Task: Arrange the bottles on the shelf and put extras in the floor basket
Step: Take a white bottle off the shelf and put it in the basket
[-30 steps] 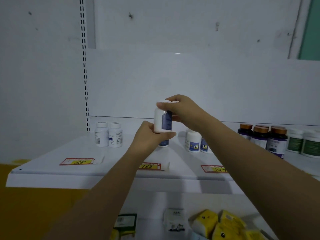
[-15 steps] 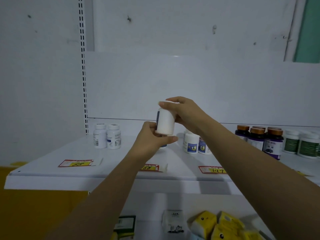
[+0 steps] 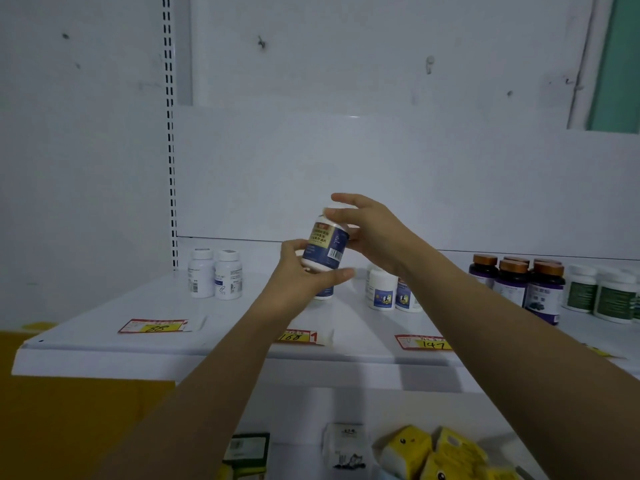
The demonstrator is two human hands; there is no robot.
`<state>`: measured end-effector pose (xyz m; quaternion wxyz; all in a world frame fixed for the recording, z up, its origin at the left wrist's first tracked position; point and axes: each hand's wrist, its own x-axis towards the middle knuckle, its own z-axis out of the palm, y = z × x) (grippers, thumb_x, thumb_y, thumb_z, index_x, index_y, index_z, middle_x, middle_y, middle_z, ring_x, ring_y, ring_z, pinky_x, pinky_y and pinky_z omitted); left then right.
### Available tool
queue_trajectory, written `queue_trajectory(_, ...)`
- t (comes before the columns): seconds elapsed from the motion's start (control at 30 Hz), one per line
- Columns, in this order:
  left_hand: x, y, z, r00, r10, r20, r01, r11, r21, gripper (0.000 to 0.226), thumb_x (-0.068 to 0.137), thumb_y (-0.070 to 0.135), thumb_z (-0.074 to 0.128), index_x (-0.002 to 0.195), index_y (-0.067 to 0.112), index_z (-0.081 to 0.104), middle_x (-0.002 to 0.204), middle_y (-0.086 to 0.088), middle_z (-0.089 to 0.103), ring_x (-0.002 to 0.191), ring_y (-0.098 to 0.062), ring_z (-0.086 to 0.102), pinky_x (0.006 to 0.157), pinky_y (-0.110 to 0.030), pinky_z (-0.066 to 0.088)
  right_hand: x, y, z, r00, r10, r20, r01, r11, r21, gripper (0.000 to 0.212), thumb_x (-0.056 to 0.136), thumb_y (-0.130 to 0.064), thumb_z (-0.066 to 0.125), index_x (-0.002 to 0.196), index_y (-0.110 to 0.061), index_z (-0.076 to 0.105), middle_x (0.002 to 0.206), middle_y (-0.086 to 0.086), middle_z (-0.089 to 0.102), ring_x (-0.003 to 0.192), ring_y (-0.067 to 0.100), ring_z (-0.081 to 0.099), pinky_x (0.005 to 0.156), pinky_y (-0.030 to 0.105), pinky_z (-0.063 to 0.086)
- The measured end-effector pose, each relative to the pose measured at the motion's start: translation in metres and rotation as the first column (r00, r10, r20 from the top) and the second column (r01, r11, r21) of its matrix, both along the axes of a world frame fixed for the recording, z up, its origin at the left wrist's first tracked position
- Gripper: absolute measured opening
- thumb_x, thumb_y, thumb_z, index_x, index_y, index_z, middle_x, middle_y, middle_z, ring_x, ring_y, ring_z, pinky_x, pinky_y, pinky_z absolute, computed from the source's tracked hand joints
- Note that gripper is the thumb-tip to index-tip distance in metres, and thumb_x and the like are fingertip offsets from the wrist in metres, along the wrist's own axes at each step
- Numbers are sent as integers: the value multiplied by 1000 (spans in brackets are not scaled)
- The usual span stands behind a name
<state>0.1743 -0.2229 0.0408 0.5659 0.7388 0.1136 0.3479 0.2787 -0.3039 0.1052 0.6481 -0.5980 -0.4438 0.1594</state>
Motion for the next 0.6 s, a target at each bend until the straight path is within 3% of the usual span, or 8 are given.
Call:
queue_trajectory(0.1, -3, 2, 2, 994, -97, -54, 94, 994, -51, 42, 85, 32, 66, 121, 25, 48, 124, -1, 58, 107, -20, 59, 98, -36, 46, 1, -2, 3, 987, 135, -84, -131, 990, 49, 43, 90, -1, 54, 131, -14, 47, 116, 13, 65, 112, 30, 60, 97, 42, 50)
queue_trajectory(0.17, -5, 1, 2, 993, -96, -64, 95, 995, -18, 34, 84, 27, 68, 114, 25, 51, 116, 1, 62, 100, -14, 61, 91, -30, 48, -1, -3, 3, 976, 186, -115, -181, 982, 51, 45, 90, 3, 50, 131, -14, 46, 118, 13, 63, 113, 32, 60, 99, 43, 49)
queue_trajectory(0.27, -5, -3, 2, 1000, 29, 6, -29, 999, 21, 40, 78, 25, 74, 108, 23, 47, 97, 9, 59, 85, -5, 57, 68, -16, 44, -5, -2, 1, 989, 131, -65, -132, 991, -14, 43, 91, -11, 58, 132, -14, 48, 120, 7, 60, 115, 23, 57, 95, 38, 49)
queue_trajectory(0.37, -5, -9, 2, 991, 125, 52, -127, 991, 36, 56, 74, 26, 79, 117, 17, 44, 107, 4, 55, 91, -11, 56, 74, -20, 46, -4, -3, -3, 998, 59, -12, -60, 997, -54, 44, 88, -26, 65, 127, -10, 53, 119, 6, 63, 107, 21, 61, 92, 35, 52)
queue_trajectory(0.47, -8, -10, 2, 995, 102, 21, -103, 994, 38, 63, 76, 31, 75, 126, 19, 40, 110, 6, 50, 91, -9, 54, 78, -23, 44, -1, -8, -5, 997, 61, -44, -61, 998, -2, 29, 93, -20, 58, 119, -8, 58, 113, 8, 64, 97, 22, 62, 89, 34, 53)
queue_trajectory(0.6, -11, -12, 4, 999, 32, -17, -30, 996, 82, 52, 81, 33, 69, 127, 22, 47, 115, 5, 57, 97, -12, 57, 79, -23, 43, 1, -15, -10, 982, 162, -98, -155, 985, 74, 23, 98, -13, 49, 117, -6, 59, 108, 9, 64, 97, 22, 62, 86, 31, 55)
